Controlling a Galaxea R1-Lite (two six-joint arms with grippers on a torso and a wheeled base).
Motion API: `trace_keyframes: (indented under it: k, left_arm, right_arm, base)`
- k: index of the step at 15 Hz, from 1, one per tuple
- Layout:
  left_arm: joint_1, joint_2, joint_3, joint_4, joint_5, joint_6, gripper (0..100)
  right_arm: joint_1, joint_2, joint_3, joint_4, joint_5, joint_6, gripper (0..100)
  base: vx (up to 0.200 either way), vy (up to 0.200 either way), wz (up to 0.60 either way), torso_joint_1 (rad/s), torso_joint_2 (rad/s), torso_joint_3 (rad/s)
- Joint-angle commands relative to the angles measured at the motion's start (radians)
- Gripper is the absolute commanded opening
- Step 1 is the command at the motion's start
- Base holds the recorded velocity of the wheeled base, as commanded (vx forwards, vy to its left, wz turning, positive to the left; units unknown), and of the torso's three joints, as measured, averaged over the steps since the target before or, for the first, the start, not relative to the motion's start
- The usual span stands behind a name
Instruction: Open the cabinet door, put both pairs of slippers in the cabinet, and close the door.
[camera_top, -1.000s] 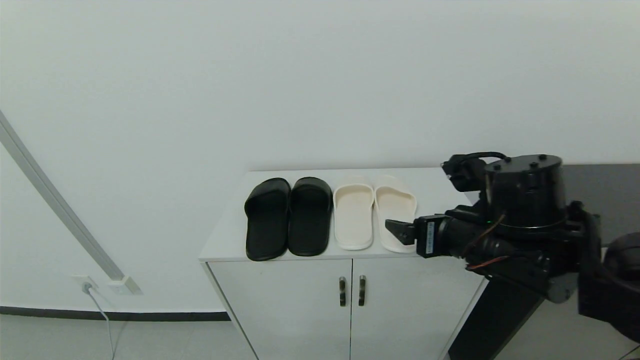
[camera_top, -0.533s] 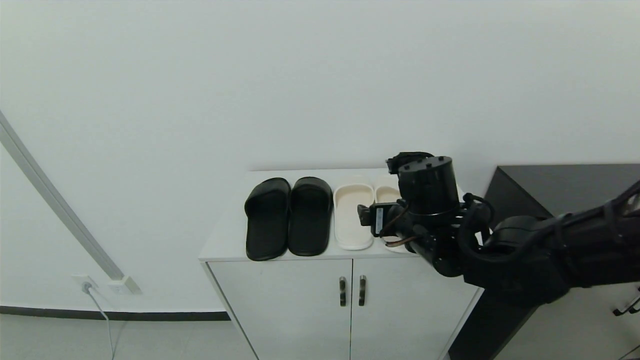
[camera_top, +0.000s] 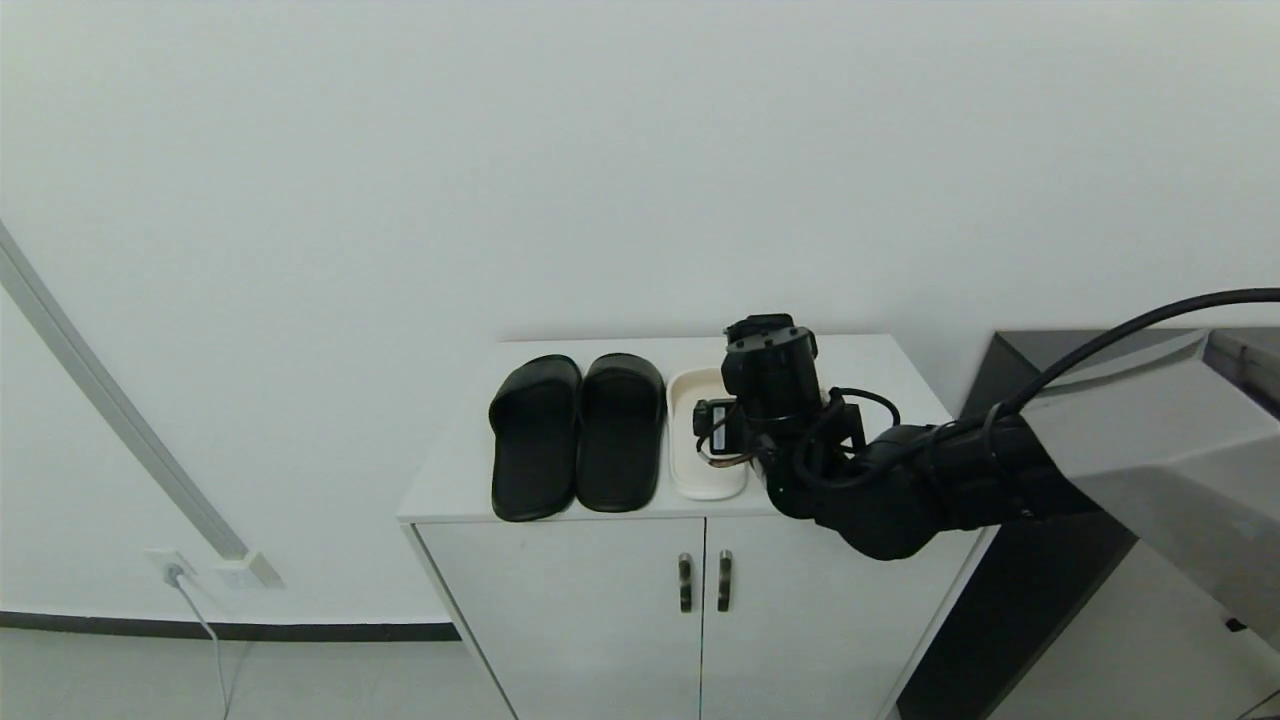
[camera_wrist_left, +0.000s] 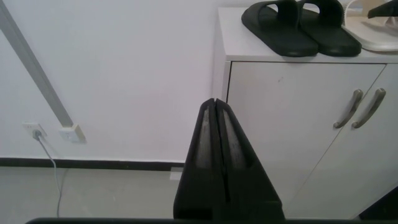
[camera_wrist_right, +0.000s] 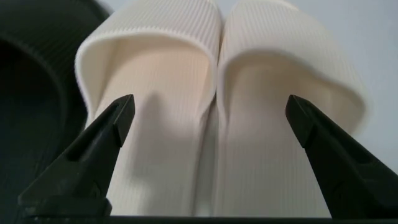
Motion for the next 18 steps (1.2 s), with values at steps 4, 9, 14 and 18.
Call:
trace_keyframes:
  k: [4,9,14,18]
  left_arm:
    - [0.0,0.0,0.0,0.0,0.001,-0.002,0]
    - [0.0,0.0,0.0,0.0,0.001,-0.003,0]
    - [0.0,0.0,0.0,0.0,0.001,-0.005,0]
    - [0.0,0.0,0.0,0.0,0.001,-0.006,0]
  right_arm:
    - [-0.043,0.11,-0.14,-0.003,-0.002,-0.033,100]
    - [-0.048,0.147,-0.197,-0.006,-0.004,-0.064,0]
    - [-0.052,0.145,-0.203,-0.005,-0.002,-0.08,0]
    - [-0.049,0.076,-0.152,-0.006,0.001,-0.082,0]
  base:
    - [0.0,0.0,0.0,0.0,0.0,0.0]
    - [0.0,0.0,0.0,0.0,0.0,0.0]
    - [0.0,0.0,0.0,0.0,0.0,0.0]
    - [0.0,0.0,0.0,0.0,0.0,0.0]
